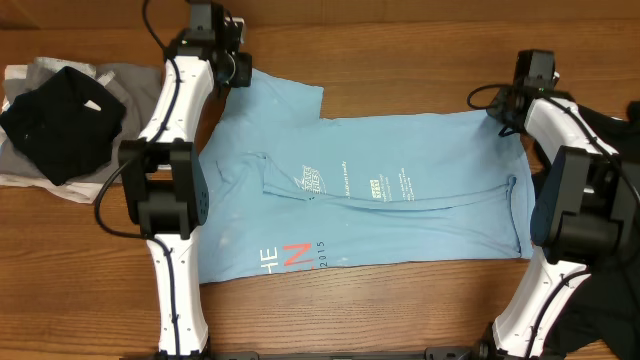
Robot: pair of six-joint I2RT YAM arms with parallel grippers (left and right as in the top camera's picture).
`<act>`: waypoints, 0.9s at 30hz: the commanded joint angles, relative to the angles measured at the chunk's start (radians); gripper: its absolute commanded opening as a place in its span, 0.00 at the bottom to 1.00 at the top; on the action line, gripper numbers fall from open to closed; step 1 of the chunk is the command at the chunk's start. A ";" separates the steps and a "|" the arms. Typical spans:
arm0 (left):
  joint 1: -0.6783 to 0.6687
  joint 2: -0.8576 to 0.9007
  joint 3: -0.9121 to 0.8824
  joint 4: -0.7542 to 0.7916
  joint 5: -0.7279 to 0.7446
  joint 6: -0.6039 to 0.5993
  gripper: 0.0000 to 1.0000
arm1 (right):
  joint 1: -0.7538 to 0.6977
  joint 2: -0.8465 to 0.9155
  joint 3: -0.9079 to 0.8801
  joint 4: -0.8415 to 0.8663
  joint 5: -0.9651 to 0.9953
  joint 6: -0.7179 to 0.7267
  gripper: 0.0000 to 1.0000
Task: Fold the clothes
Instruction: 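Grasp the top corners with the left and right grippers, then fold the top edge down toward the bottom edge with both grippers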
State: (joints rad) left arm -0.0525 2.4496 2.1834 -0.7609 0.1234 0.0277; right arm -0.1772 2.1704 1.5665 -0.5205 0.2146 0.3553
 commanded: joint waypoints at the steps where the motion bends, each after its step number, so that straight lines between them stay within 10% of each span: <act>1: -0.009 -0.105 0.008 -0.031 0.008 -0.006 0.04 | -0.009 -0.006 0.063 -0.031 0.014 0.065 0.04; 27: 0.053 -0.275 0.008 -0.553 0.004 -0.098 0.04 | -0.166 -0.161 0.064 -0.335 -0.179 0.266 0.04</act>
State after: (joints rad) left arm -0.0204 2.2082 2.1834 -1.3064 0.1234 -0.0341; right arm -0.3408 2.0487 1.6062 -0.8566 0.0540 0.6086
